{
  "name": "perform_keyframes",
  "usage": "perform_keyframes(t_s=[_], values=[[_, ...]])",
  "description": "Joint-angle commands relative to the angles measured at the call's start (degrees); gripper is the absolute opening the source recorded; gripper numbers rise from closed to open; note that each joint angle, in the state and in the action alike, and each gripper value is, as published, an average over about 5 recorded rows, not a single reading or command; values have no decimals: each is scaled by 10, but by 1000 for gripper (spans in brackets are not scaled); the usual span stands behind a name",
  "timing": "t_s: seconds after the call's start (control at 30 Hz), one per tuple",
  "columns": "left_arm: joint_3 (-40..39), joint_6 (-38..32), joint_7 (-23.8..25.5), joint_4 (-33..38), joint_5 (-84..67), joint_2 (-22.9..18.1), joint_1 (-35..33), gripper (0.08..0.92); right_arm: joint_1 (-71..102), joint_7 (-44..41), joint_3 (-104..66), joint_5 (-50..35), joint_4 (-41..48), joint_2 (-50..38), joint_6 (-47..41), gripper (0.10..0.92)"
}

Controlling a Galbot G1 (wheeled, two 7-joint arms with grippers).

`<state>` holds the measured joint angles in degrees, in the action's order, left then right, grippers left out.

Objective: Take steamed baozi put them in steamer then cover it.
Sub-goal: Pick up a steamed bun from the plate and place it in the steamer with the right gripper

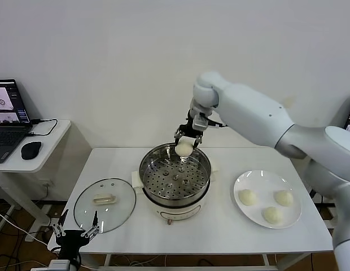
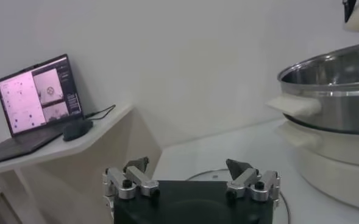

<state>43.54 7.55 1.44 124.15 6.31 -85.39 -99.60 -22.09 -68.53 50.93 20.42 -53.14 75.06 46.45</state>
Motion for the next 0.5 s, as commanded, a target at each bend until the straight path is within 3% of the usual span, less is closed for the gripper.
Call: perform_keyframes(t_s=[0.03, 0.5], values=[[-1, 0, 0, -4, 0, 0, 0, 823, 28, 30, -8, 45, 28, 18, 10, 636], [-4, -7, -6, -21, 16, 0, 5, 823, 62, 85, -26, 112, 87, 64, 10, 636]])
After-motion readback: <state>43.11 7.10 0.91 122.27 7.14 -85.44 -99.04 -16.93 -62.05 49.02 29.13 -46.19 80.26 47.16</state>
